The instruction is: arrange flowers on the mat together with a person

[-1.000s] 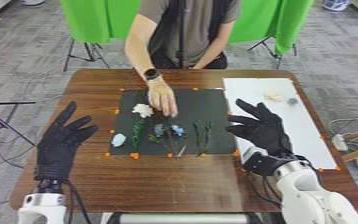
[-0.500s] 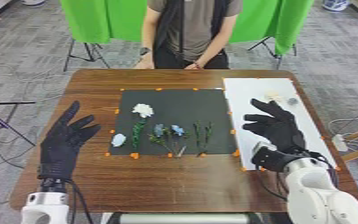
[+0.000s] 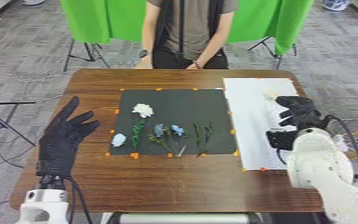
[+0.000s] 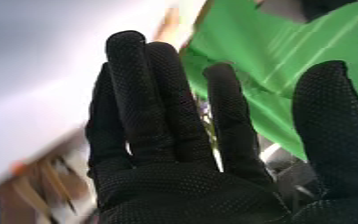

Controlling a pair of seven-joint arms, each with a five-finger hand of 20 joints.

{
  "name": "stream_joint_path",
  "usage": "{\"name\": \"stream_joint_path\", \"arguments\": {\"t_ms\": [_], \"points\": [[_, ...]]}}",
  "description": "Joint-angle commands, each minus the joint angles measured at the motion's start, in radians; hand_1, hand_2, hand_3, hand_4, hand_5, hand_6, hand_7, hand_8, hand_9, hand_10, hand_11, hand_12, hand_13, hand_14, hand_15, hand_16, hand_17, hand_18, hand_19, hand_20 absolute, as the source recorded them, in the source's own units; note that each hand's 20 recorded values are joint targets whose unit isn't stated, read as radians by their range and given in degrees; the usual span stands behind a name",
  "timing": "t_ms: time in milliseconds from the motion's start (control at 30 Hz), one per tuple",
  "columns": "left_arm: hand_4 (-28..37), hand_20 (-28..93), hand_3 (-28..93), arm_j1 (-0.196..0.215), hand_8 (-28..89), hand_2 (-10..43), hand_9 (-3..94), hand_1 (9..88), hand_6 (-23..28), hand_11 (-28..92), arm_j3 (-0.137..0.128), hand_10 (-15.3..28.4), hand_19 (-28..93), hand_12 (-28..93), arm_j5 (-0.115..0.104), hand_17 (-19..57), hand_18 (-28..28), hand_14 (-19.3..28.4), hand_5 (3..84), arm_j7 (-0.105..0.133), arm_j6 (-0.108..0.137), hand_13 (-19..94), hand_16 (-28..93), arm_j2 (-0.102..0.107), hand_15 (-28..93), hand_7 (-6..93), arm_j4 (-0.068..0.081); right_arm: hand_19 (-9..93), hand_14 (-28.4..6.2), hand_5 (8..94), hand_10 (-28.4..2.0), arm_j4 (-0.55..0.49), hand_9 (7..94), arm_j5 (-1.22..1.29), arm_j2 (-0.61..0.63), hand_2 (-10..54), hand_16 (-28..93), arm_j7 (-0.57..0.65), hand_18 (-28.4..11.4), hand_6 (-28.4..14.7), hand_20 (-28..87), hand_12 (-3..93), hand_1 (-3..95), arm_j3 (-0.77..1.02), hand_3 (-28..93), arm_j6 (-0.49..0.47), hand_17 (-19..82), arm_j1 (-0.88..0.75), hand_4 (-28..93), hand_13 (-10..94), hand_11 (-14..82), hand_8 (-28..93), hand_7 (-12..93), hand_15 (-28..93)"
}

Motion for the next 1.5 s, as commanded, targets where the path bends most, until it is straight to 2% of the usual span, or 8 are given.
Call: {"name": "stream_joint_path", "arguments": {"t_ms": [33,167,367,667,900,1033,1300,1500], "points": [[-28.3,-16,74,0.012,-9,7.2,37.9,19.9,4.6,23,0.012,18.2,76,12,-0.012,0.4,28.4,25.2,31.9,0.015,0.017,33,-7,0.009,50,10.3,-0.007,64,-17.5,44.0,-19.1,0.154,56.8,-0.19,0.102,2.2,10,0.154,-25.3,0.2,21,16.5,25.1,-0.13,73,-0.132,13,0.319,-24,53,25.7,-12,15,62],[-28.3,-16,74,0.018,-9,7.3,37.8,20.0,4.6,23,0.026,18.1,76,12,-0.043,0.5,28.4,25.1,31.8,0.04,0.029,33,-7,0.032,50,10.3,-0.011,63,-17.1,39.7,-18.6,0.301,54.4,-0.152,0.129,0.3,10,0.178,-26.0,1.3,20,16.2,27.5,-0.299,73,-0.281,13,0.502,-24,52,25.3,-12,13,61],[-28.3,-16,74,0.015,-9,7.3,37.8,20.0,4.7,23,0.021,18.2,76,12,-0.04,0.5,28.4,25.2,31.8,0.052,0.034,33,-7,0.035,50,10.3,-0.016,62,-18.1,34.0,-19.5,0.423,49.9,-0.095,0.129,-1.2,10,0.193,-27.1,2.7,19,15.7,28.6,-0.448,74,-0.421,12,0.661,-25,49,23.2,-11,12,61],[-28.3,-16,74,0.014,-9,7.4,37.9,20.2,4.8,24,0.026,18.4,76,12,-0.049,0.5,28.4,25.1,31.8,0.065,0.044,33,-7,0.047,51,10.6,-0.019,61,-18.1,36.1,-19.3,0.508,49.8,-0.112,0.104,-2.5,9,0.171,-28.0,3.5,18,15.4,30.4,-0.57,74,-0.537,12,0.745,-25,48,20.8,-12,13,59],[-28.3,-16,74,0.013,-9,7.3,37.9,20.3,4.9,24,0.035,18.3,76,12,-0.06,0.6,28.4,25.2,31.8,0.076,0.044,33,-7,0.054,51,10.7,-0.018,58,-17.8,38.1,-18.5,0.539,49.4,-0.1,0.072,-2.9,9,0.174,-28.3,3.5,18,14.9,31.1,-0.59,74,-0.574,11,0.742,-26,47,16.3,-12,14,52],[-28.3,-16,74,0.003,-9,7.3,37.9,20.3,4.9,24,0.041,18.3,76,12,-0.089,0.6,28.4,25.1,31.8,0.089,0.027,33,-8,0.058,51,10.6,-0.013,57,-17.9,38.2,-18.4,0.547,49.1,-0.085,0.064,-3.0,9,0.174,-28.4,3.5,18,14.9,30.8,-0.583,74,-0.594,11,0.727,-27,47,15.0,-12,14,51],[-28.3,-16,74,-0.006,-9,7.4,38.1,20.6,5.0,24,0.044,18.3,77,12,-0.082,0.6,28.4,25.2,32.0,0.083,0.022,33,-8,0.057,51,10.7,-0.01,57,-17.8,39.4,-18.4,0.566,49.7,-0.07,0.047,-3.3,10,0.185,-28.4,3.6,18,15.1,32.0,-0.571,75,-0.672,11,0.698,-27,48,14.5,-13,14,50],[-28.3,-16,74,-0.003,-9,7.4,38.0,20.5,5.0,24,0.039,18.4,77,12,-0.074,0.5,28.4,25.1,32.0,0.072,0.016,33,-8,0.05,51,10.8,-0.01,57,-17.2,42.8,-17.9,0.575,52.2,-0.108,0.049,-5.0,9,0.18,-28.2,3.8,18,14.8,35.1,-0.6,75,-0.62,11,0.688,-28,49,15.1,-13,15,49]]}}
